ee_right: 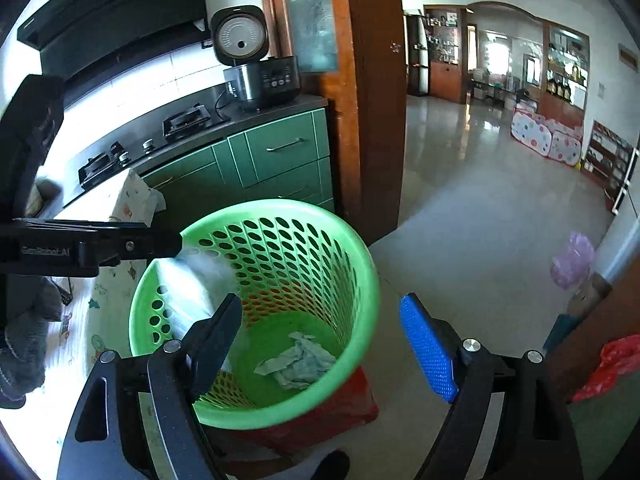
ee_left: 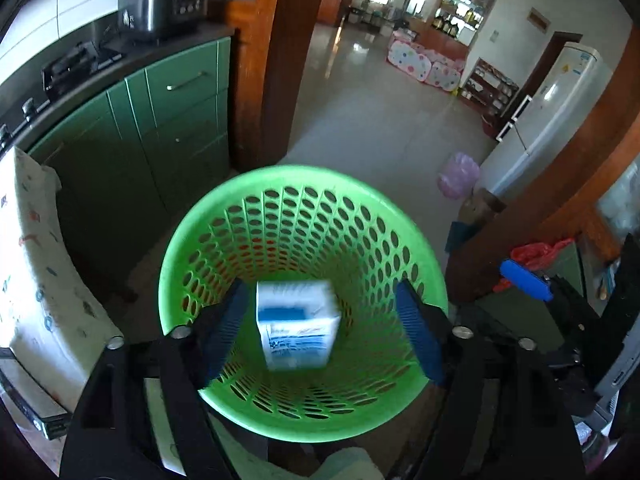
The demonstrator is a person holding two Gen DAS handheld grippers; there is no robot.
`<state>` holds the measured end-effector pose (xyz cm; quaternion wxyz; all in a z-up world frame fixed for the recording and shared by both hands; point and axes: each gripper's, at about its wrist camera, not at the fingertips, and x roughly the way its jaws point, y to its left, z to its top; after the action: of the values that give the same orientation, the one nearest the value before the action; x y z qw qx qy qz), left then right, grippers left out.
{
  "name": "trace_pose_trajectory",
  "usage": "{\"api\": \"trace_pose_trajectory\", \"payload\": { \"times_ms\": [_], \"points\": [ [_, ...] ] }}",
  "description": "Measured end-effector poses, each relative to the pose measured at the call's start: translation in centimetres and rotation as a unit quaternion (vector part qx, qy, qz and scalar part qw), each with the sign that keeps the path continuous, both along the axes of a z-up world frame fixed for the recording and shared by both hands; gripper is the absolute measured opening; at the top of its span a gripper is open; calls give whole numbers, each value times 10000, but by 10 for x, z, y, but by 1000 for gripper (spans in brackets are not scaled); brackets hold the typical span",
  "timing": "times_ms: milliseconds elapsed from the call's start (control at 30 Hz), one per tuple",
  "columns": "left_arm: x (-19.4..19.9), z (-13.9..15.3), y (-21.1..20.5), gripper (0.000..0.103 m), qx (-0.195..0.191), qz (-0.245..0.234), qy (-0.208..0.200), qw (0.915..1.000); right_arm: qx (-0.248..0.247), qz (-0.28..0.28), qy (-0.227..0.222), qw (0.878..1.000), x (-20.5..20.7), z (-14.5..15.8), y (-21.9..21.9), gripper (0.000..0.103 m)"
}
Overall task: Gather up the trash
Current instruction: 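Drop the white milk carton into the green basket with the left gripper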
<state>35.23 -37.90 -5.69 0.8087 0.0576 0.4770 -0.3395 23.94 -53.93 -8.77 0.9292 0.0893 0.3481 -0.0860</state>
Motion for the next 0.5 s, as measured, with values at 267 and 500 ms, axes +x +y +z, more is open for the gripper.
{"api": "trace_pose_trajectory", "payload": {
  "times_ms": [267,500],
  "points": [
    [-18,19,31,81,19,164,-287,9995,46,156,-84,9998,-13,11,16,79],
    [-61,64,102,81,-224,562,-790,9950,80,773,-338,9964,-36,36,77,79]
  ]
}}
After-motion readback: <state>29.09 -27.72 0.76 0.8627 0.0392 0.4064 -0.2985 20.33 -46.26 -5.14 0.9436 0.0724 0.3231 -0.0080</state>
